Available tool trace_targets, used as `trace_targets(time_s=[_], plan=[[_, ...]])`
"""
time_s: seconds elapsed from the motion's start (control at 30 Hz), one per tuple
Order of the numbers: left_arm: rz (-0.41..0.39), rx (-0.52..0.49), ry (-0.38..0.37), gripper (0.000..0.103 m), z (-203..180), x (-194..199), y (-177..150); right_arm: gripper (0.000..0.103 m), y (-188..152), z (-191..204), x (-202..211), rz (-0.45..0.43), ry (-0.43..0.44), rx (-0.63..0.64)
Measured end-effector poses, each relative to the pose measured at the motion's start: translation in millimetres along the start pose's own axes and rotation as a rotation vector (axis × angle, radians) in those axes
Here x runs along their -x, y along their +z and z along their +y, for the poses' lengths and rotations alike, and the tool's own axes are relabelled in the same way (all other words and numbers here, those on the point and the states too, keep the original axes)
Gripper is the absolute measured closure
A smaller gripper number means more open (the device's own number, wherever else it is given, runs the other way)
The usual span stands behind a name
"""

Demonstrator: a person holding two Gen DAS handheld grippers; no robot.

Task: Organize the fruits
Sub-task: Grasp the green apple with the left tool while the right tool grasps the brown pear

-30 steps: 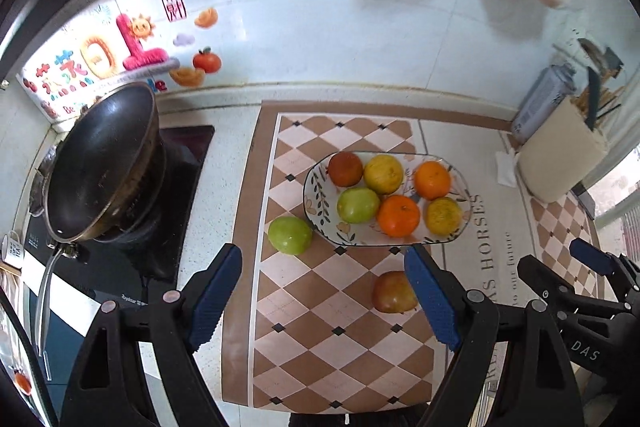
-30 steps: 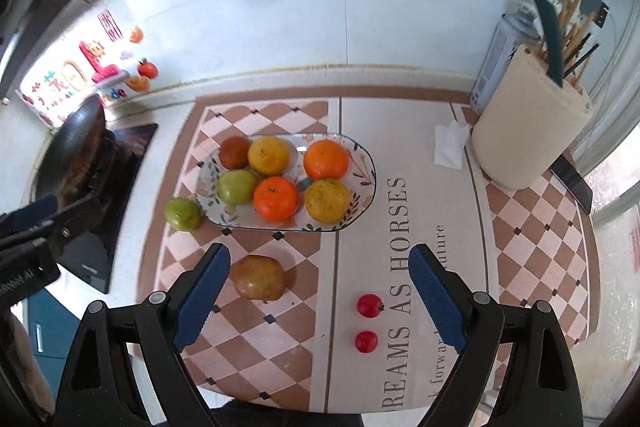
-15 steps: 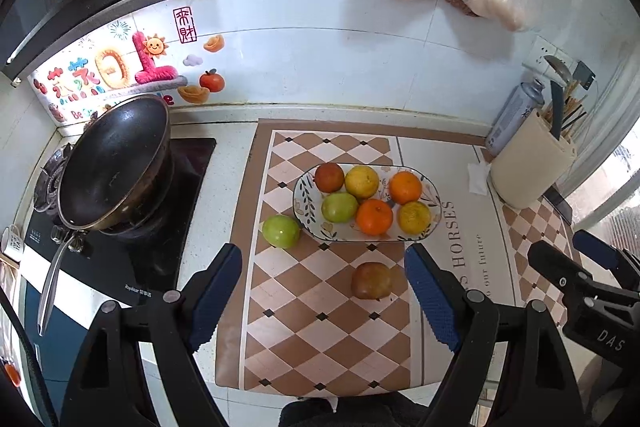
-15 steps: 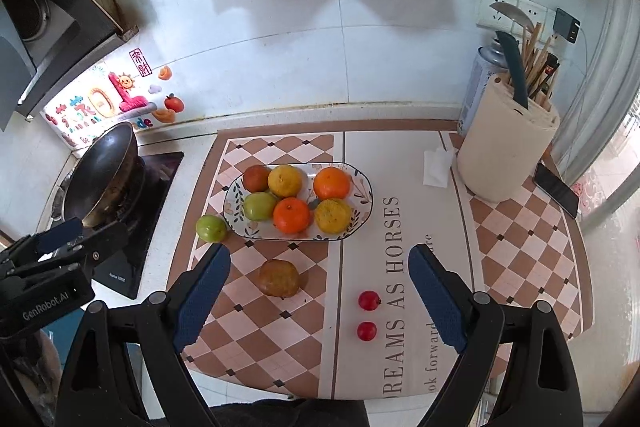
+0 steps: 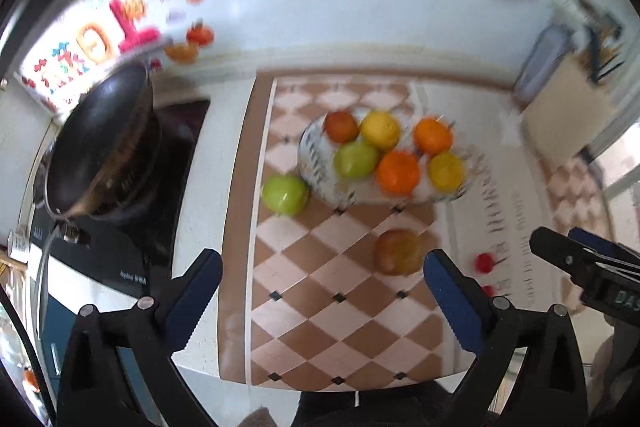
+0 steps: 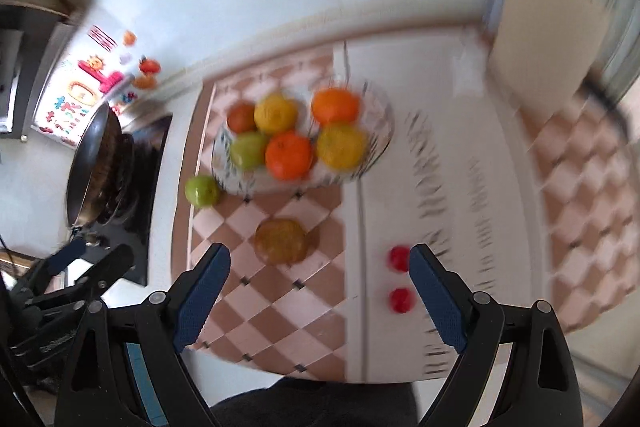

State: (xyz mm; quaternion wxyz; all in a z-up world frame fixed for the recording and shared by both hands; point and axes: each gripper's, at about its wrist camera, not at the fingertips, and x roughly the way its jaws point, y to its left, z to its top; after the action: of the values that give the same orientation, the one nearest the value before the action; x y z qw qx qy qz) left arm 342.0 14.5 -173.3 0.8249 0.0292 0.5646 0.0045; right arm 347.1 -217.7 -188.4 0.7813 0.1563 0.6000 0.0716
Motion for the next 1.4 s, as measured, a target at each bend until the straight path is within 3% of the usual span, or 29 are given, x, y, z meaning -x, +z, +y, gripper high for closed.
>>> trace_targets(time_s=[0.2,0.37,0.53,0.73,0.97,1.07,1.2,1.4], plan=[[0.166,0.083,0.067,0.000,30.4,-70.4,-0.8,0.010,0.5,-2.5,-92.0,0.160,0.048,-0.040],[0.217,0.107,0.136,0.000,61.9,-104.9,19.5,0.010,3.8,19.4,-138.2,0.213,0.013,0.023],[0.289,0.154,0.100,0.000,87.6,-138.0,52.2,0.010,7.3,37.4,-169.7,0.278,0.012,0.067],[0.398,0.062,0.041,0.000,71.9,-185.3,77.3,0.010,8.6,46.8,-195.7,0.353,0.006,0.087],[0.424,-0.133,0.008,0.000,34.8,-208.1,72.4,0.010,7.7,52.6,-212.9,0.399,-0.002,0.108],[0.411,-0.156,-0.013,0.015,29.8,-208.2,71.4,0.015,8.4,54.3,-221.4,0.412,0.007,0.100],[0.399,-0.139,-0.040,0.049,29.9,-199.9,76.4,0.030,8.9,52.4,-224.5,0.419,0.046,0.088],[0.396,-0.137,-0.021,0.050,26.4,-188.5,66.7,0.034,7.0,58.3,-221.0,0.412,0.029,0.108]])
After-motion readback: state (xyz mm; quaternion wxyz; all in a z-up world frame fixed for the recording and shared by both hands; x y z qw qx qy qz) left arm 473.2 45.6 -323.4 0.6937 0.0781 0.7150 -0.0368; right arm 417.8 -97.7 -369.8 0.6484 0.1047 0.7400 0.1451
